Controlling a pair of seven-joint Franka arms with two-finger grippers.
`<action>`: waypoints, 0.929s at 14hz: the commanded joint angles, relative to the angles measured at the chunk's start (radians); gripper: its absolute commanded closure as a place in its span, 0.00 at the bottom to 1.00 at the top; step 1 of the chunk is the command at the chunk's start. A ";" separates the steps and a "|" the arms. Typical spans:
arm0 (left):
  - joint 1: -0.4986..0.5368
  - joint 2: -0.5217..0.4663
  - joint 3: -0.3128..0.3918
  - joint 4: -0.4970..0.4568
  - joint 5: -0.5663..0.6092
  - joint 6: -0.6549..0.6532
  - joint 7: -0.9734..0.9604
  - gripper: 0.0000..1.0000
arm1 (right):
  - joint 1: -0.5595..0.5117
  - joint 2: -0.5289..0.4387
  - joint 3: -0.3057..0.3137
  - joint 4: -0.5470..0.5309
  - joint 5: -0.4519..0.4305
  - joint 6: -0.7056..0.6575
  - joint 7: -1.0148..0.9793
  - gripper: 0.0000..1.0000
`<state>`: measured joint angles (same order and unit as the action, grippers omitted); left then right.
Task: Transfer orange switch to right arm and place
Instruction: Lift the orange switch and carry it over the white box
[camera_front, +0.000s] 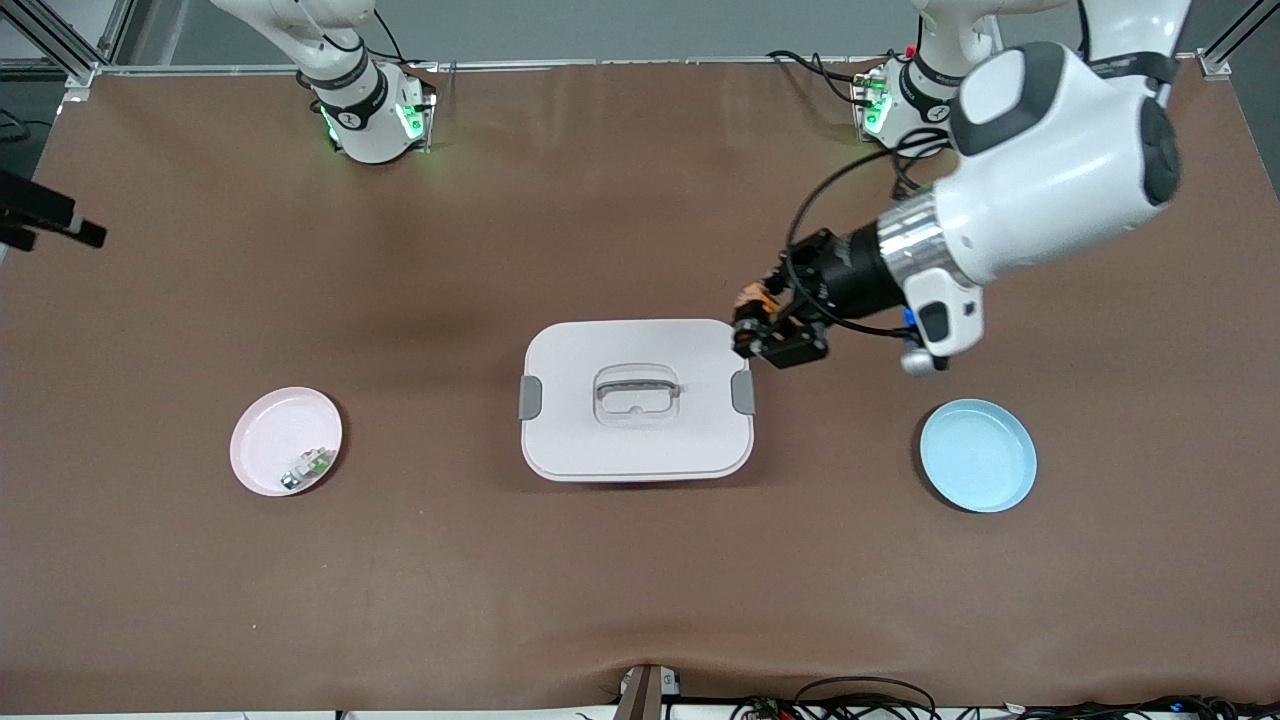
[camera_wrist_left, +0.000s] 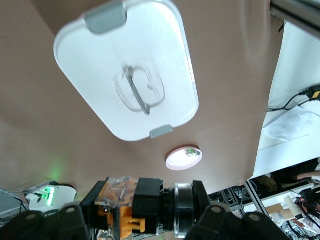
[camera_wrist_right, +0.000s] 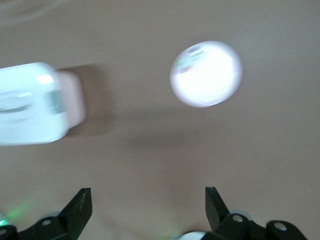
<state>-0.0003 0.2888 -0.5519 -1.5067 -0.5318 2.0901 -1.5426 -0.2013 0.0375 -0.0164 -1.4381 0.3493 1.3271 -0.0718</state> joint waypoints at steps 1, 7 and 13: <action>-0.082 0.010 -0.003 -0.003 -0.005 0.129 -0.089 0.72 | -0.043 -0.019 0.012 -0.083 0.219 0.013 -0.023 0.00; -0.300 0.092 0.001 -0.004 0.108 0.356 -0.417 0.72 | 0.043 -0.315 0.019 -0.507 0.373 0.349 -0.023 0.00; -0.383 0.203 0.006 0.006 0.200 0.525 -0.750 0.72 | 0.221 -0.334 0.023 -0.596 0.375 0.504 -0.022 0.00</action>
<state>-0.3617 0.4586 -0.5527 -1.5216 -0.3670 2.5673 -2.2170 -0.0286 -0.2789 0.0138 -1.9701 0.7035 1.7727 -0.0874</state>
